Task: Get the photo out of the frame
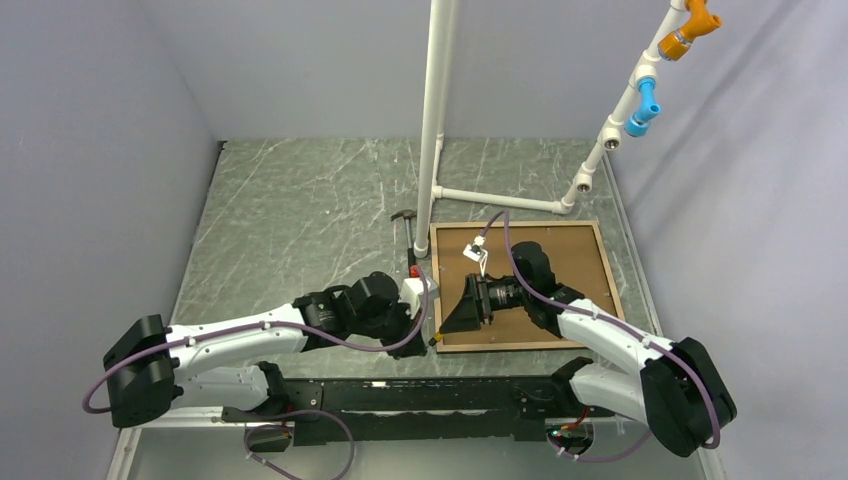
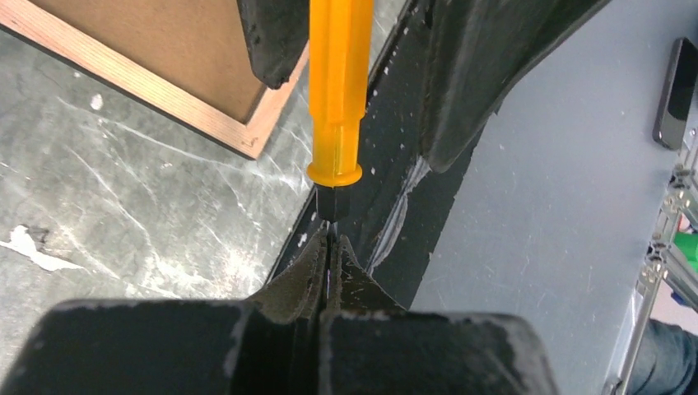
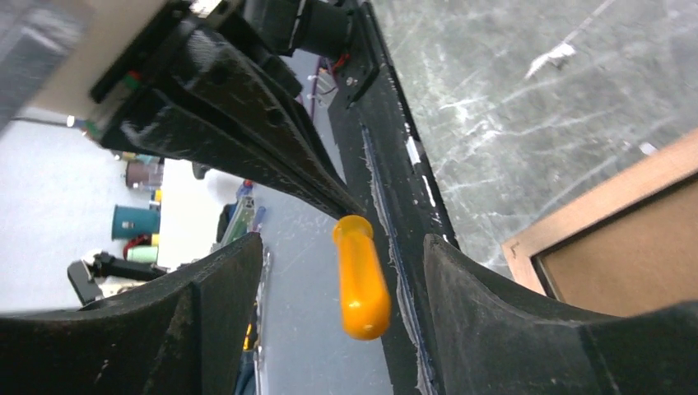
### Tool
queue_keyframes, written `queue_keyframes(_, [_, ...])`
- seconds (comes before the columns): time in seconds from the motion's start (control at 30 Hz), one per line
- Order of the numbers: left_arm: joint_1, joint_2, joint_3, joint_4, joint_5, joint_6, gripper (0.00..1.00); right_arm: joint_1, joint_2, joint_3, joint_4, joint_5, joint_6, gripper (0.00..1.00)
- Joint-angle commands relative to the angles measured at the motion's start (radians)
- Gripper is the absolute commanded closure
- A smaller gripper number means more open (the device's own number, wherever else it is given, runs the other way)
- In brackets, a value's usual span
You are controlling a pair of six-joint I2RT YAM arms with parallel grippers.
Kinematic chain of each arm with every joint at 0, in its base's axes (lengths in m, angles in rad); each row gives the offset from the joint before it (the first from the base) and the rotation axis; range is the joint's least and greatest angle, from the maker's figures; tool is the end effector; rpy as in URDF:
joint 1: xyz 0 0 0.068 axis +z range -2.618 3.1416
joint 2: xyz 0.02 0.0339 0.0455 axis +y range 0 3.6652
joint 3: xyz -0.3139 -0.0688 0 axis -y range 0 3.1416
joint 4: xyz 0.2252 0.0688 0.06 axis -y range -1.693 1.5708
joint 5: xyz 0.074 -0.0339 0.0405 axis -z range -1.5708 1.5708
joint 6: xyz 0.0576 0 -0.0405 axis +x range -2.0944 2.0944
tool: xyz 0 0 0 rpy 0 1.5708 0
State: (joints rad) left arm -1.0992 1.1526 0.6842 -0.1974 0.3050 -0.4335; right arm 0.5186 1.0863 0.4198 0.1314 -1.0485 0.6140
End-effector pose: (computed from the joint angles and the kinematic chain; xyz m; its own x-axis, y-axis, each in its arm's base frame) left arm 0.0854 -0.2056 0.2726 -0.6567 0.4057 -0.6358 0.7506 0.4335 -0.4987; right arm 0.1283 0.1307 0.2468 -0.8775 -0.1699 -0.4485 -0.4762 0.1977 0.8568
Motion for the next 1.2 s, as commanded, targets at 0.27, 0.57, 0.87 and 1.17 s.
queue_keyframes(0.27, [0.036,-0.066,-0.039,0.043,0.158,0.05,1.0,0.124,0.055,0.01,0.204,-0.096,0.025,0.39])
queue_keyframes(0.57, [0.049,-0.076,-0.052,0.046,0.194,0.046,1.0,0.164,0.106,0.007,0.265,-0.087,0.042,0.52])
queue_keyframes(0.87, [0.104,-0.052,-0.057,0.047,0.176,0.0,0.99,0.17,0.094,0.069,0.049,0.067,-0.084,1.0])
queue_keyframes(1.17, [0.334,-0.172,-0.12,0.07,0.009,-0.222,0.01,0.169,-0.13,0.134,-0.297,0.638,-0.139,1.0])
